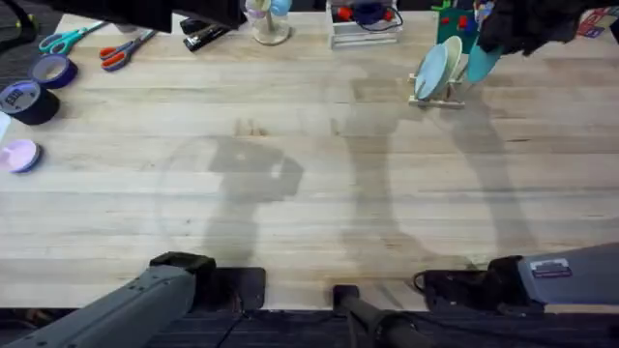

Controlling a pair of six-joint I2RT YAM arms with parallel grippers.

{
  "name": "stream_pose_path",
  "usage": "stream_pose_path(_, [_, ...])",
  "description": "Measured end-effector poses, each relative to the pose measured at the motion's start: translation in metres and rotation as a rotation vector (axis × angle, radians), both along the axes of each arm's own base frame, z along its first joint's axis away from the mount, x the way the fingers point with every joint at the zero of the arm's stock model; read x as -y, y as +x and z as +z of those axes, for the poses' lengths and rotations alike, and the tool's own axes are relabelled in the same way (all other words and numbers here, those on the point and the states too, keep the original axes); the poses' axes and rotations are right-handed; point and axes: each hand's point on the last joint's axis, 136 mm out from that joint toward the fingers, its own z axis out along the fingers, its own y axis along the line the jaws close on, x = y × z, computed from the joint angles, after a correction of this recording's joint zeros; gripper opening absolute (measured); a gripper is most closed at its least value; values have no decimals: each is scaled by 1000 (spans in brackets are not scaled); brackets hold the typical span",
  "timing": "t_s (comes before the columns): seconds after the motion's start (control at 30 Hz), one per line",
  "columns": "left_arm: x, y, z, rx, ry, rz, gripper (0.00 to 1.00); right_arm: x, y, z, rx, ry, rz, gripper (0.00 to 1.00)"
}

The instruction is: Pick up the plates from the table one by one and place each into a slot on the dish rack.

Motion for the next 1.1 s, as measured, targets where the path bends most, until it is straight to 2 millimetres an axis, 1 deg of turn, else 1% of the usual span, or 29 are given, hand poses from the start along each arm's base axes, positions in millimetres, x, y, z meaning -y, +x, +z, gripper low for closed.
stream_pose_path(0.1, [0,0,0,0,0,0,994,-2,3,-13,-33,8,12,32])
stream_pose_path(0.2, [0,0,0,0,0,0,994,-4,5,-21,-54,16,22,32])
stream_pose_path(0.4, [0,0,0,0,0,0,994,-7,7,-33,-82,28,31,32])
stream_pose_path(0.8, [0,0,0,0,0,0,995,-9,18,-29,-34,35,35,32])
stream_pose_path(1.1, [0,0,0,0,0,0,995,-9,18,-29,-36,36,36,32])
